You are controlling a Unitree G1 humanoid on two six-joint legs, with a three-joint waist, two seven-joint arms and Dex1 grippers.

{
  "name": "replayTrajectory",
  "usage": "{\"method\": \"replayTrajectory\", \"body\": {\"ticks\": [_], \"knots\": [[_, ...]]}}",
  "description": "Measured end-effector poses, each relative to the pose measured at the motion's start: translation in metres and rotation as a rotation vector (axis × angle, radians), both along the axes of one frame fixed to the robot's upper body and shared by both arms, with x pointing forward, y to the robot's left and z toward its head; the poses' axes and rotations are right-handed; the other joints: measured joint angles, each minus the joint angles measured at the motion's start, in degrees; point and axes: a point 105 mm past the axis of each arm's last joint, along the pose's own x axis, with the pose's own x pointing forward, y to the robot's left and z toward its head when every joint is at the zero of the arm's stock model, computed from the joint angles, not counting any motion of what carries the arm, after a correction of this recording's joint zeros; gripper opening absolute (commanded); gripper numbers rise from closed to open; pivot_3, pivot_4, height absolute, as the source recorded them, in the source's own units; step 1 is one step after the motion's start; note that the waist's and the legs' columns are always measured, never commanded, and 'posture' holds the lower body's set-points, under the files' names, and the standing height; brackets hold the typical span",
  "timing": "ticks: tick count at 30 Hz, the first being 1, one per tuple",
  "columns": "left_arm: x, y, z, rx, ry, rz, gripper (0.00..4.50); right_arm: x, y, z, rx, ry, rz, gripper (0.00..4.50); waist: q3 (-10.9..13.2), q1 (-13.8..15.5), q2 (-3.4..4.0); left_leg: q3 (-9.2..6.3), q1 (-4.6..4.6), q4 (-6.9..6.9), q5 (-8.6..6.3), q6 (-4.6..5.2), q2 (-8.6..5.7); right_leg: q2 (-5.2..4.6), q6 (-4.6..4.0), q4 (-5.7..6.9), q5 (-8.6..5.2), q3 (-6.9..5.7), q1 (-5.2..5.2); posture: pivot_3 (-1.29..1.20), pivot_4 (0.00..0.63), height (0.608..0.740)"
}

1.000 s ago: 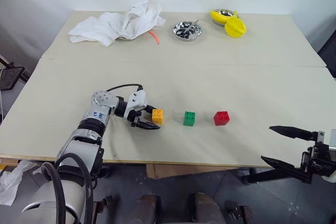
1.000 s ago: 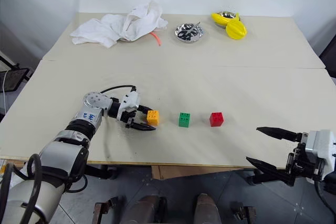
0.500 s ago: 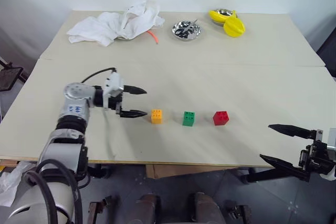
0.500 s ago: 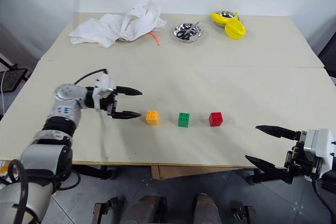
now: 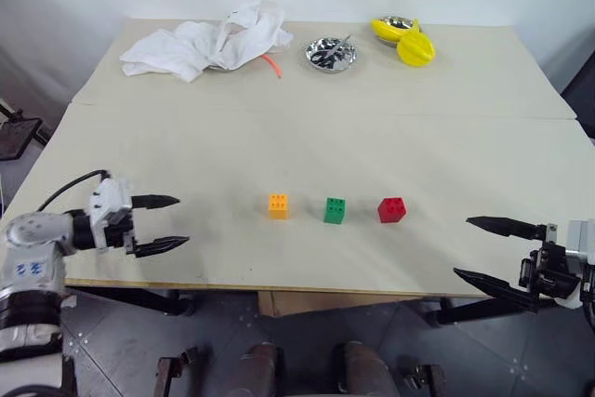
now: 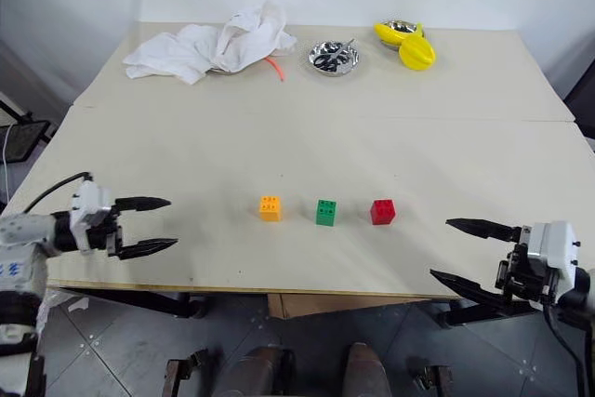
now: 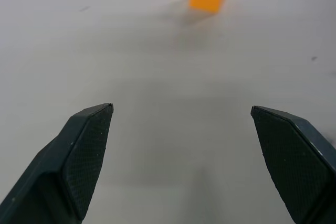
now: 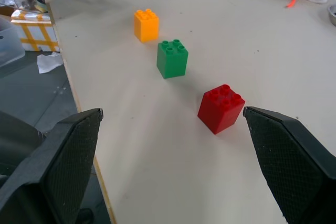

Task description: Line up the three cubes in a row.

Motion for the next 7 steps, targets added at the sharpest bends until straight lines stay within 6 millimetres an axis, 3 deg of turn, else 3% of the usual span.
{"method": "replayTrajectory", "body": {"ticks": [4, 7], "knots": [[-0.019, 0.023, -0.002, -0.017, -0.024, 0.124, 4.47, 0.004, -0.006, -0.004, -0.006, 0.007, 0.001, 4.5, 0.0, 0.04, 0.02, 0.0, 0.01, -0.03, -0.01, 0.0, -0.01, -0.02, -0.01, -0.07, -0.01, 0.02, 0.02, 0.0, 0.15, 0.74], [-0.029, 0.024, -0.005, -0.008, -0.042, 0.158, 4.47, 0.009, -0.007, -0.005, -0.006, 0.003, 0.011, 4.5, 0.0, 0.08, 0.04, 0.01, 0.02, -0.02, -0.01, -0.01, -0.01, -0.02, -0.02, -0.11, -0.01, 0.02, 0.06, 0.0, 0.15, 0.74]]}}
